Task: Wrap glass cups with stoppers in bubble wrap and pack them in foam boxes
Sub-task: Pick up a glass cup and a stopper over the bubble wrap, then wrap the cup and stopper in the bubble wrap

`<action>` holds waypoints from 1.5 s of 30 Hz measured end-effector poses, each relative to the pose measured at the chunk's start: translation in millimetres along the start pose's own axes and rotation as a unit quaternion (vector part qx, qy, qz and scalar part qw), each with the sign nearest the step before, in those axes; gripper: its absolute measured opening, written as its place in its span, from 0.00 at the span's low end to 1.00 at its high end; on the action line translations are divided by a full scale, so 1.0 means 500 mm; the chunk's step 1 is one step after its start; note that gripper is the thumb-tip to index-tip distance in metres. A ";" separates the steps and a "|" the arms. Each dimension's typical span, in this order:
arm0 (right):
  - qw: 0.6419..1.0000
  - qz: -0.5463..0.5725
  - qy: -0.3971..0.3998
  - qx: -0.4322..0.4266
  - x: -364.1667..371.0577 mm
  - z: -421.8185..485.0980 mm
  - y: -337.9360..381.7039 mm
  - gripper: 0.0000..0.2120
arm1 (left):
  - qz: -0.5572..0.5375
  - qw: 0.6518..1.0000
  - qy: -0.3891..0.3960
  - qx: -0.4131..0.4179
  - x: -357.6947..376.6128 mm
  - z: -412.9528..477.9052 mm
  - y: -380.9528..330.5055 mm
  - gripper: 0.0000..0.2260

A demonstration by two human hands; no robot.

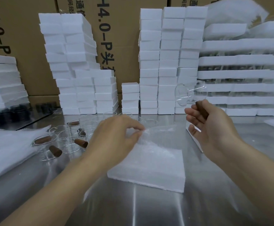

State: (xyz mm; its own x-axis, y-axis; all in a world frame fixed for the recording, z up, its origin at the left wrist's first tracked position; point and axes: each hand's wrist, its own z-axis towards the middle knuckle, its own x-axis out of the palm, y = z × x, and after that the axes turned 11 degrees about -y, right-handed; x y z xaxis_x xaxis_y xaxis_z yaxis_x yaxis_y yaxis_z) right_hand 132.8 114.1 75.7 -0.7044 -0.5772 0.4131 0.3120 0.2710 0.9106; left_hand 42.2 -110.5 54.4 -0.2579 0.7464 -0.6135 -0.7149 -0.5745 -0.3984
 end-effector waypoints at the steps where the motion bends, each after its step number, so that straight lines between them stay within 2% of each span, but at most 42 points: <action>1: 1.000 0.009 -0.001 0.007 -0.001 0.001 0.004 0.12 | 0.006 1.000 -0.008 0.001 -0.002 0.001 0.000 0.09; 5: 0.999 0.023 0.018 0.033 -0.007 0.003 0.009 0.09 | 0.002 1.000 0.002 0.029 0.004 -0.015 -0.018 0.15; 8: 0.998 0.032 0.033 0.052 -0.008 0.001 0.007 0.06 | 0.012 0.997 0.061 0.053 0.018 -0.035 -0.041 0.23; 11: 0.997 0.035 0.045 0.060 -0.008 -0.001 0.005 0.05 | 0.064 0.989 0.114 0.063 0.025 -0.043 -0.048 0.26; 13: 0.996 0.040 0.048 0.067 -0.009 -0.001 0.004 0.07 | 0.064 0.987 0.141 0.051 0.025 -0.045 -0.047 0.23; 15: 0.996 0.041 0.049 0.069 -0.007 -0.001 0.005 0.10 | 0.042 0.988 0.145 0.030 0.024 -0.045 -0.046 0.17; 18: 0.996 0.037 0.049 0.063 -0.006 -0.003 0.006 0.09 | 0.031 0.990 0.138 0.014 0.024 -0.042 -0.044 0.09; 22: 0.997 0.018 0.060 0.048 -0.004 -0.004 0.005 0.05 | 0.033 0.995 0.091 0.011 0.031 -0.034 -0.031 0.09; 26: 0.995 -0.025 0.089 0.038 -0.003 -0.004 0.004 0.05 | -0.105 0.992 0.035 -0.057 0.036 -0.016 -0.016 0.09; 31: 0.976 -0.106 0.187 0.027 0.001 -0.014 -0.007 0.08 | -0.262 0.950 -0.075 -0.153 0.022 0.004 -0.014 0.05; 36: 0.936 -0.215 0.275 -0.046 0.008 -0.033 -0.013 0.14 | -0.325 0.904 -0.151 -0.233 0.005 0.013 -0.015 0.03; 39: 0.914 -0.280 0.282 -0.082 0.011 -0.040 -0.017 0.13 | -0.349 0.884 -0.215 -0.225 0.001 0.015 -0.015 0.02; 41: 0.909 -0.304 0.269 -0.093 0.012 -0.044 -0.022 0.11 | -0.349 0.882 -0.249 -0.195 -0.002 0.016 -0.017 0.02; 45: 0.906 -0.325 0.256 -0.091 0.012 -0.045 -0.024 0.10 | -0.293 0.919 -0.254 -0.076 -0.005 0.008 -0.027 0.04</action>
State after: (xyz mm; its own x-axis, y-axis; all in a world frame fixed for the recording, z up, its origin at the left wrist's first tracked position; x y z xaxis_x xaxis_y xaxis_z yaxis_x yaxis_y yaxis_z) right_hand 139.3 90.0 67.3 -0.4041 -0.8631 -0.3029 0.0693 -0.3591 0.9307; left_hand 50.2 -103.3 64.1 -0.1552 0.9807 0.1186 -0.7389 -0.0355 -0.6728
